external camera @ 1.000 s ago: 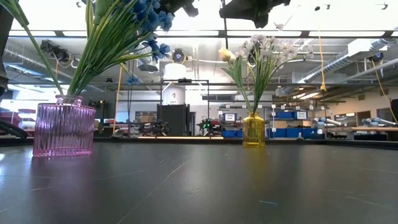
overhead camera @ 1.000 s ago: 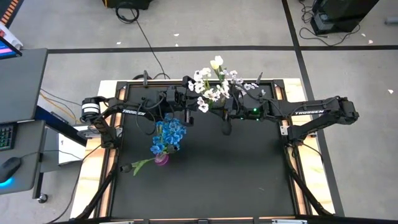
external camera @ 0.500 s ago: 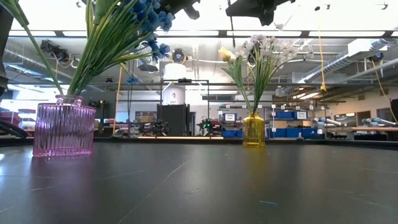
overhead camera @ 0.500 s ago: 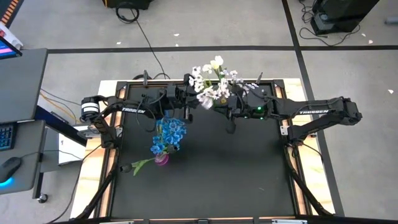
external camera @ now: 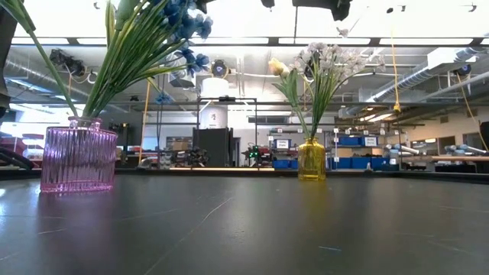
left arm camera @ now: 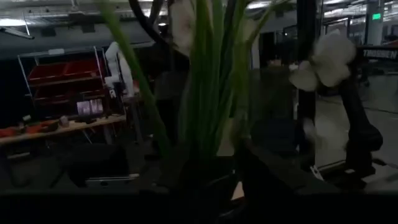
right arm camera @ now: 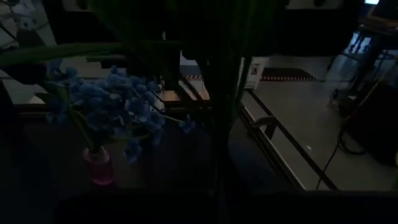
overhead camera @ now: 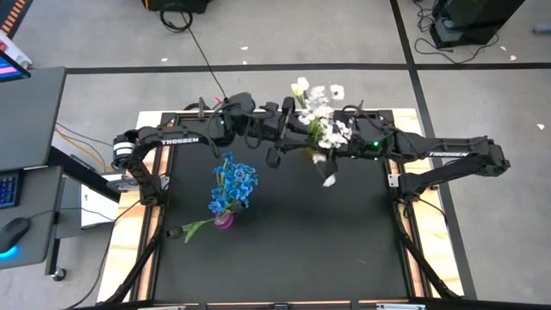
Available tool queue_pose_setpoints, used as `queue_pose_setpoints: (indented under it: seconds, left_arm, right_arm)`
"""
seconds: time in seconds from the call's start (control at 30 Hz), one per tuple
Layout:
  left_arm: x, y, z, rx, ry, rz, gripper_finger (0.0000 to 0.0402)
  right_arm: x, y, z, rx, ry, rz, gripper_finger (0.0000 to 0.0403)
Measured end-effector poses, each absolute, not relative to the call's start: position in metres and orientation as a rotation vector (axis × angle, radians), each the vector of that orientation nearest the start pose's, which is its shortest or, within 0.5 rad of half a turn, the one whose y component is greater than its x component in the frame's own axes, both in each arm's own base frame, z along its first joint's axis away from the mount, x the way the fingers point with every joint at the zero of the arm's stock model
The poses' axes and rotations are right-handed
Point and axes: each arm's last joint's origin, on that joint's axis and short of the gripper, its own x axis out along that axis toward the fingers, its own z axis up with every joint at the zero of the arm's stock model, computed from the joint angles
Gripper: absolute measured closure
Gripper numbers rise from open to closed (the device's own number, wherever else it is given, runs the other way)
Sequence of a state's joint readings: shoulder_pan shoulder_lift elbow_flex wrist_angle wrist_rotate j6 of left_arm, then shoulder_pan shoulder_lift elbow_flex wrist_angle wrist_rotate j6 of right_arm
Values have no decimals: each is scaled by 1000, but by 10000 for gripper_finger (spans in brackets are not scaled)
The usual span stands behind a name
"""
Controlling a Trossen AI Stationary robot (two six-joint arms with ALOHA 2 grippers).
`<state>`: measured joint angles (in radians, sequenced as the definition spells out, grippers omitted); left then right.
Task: Sort flowers into vase by color
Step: Put the white flowers into the yellow vase
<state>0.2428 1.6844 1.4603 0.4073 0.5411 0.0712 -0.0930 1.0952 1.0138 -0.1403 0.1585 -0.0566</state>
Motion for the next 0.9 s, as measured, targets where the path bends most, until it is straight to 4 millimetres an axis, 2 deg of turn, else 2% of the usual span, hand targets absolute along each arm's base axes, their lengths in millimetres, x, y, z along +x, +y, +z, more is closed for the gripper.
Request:
queue_pose_setpoints:
  seconds: [0.2,0.6,0.73,0.9]
  left_arm:
    - [383,88,393,146,-180,-266,240]
    - [376,118,391,143,-155,-189,238]
    - [377,113,389,131,-131,-203,238]
    - [382,96,389,166,-136,-239,238]
  right_arm:
    - [228,-28,359,-55,259,-252,390]
    - [205,-33,368,-49,258,-296,390]
    - [202,-40,369,-39,250,-313,390]
    - [209,-48,364,-4,267,-294,390]
